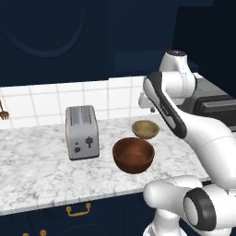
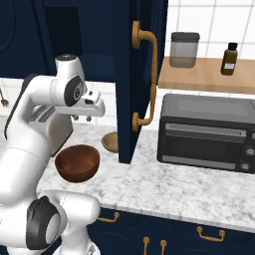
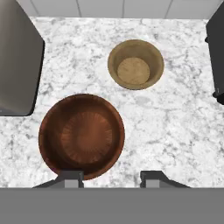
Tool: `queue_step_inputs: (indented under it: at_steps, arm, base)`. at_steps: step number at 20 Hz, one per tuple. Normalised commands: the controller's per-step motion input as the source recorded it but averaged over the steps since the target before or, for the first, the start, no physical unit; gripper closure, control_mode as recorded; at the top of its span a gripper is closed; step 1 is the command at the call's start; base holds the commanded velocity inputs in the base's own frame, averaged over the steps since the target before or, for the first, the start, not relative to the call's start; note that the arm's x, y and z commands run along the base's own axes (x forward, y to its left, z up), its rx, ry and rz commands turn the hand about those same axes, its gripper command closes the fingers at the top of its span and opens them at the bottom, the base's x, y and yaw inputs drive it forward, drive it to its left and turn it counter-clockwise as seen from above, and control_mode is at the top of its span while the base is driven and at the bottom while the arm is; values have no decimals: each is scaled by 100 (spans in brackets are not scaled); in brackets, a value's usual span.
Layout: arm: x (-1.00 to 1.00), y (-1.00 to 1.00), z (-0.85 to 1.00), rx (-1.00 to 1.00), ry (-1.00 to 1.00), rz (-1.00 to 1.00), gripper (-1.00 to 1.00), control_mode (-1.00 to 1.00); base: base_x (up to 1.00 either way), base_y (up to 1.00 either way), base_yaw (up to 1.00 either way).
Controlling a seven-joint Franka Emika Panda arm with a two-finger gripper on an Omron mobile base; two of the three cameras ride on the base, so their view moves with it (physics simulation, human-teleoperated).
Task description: Pick up the bowls on the counter and stack them on top of one another in the open cabinet. Place the smaller bowl on top of the larger bowl.
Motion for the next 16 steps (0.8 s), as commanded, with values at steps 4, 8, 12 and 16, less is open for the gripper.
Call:
queue_step_inputs:
  at_steps: [4, 8, 12, 16]
  arm:
    - [3, -1, -4, 0, 7, -3, -100, -100]
    - [60, 0, -74, 1, 16, -4, -100, -100]
    - [74, -6, -100, 3, 0, 0, -100, -100]
    - [57, 0, -98, 1, 0, -3, -100, -100]
  base:
    - [0, 0, 0]
    - [0, 0, 0]
    - [0, 0, 0]
    - [0, 0, 0]
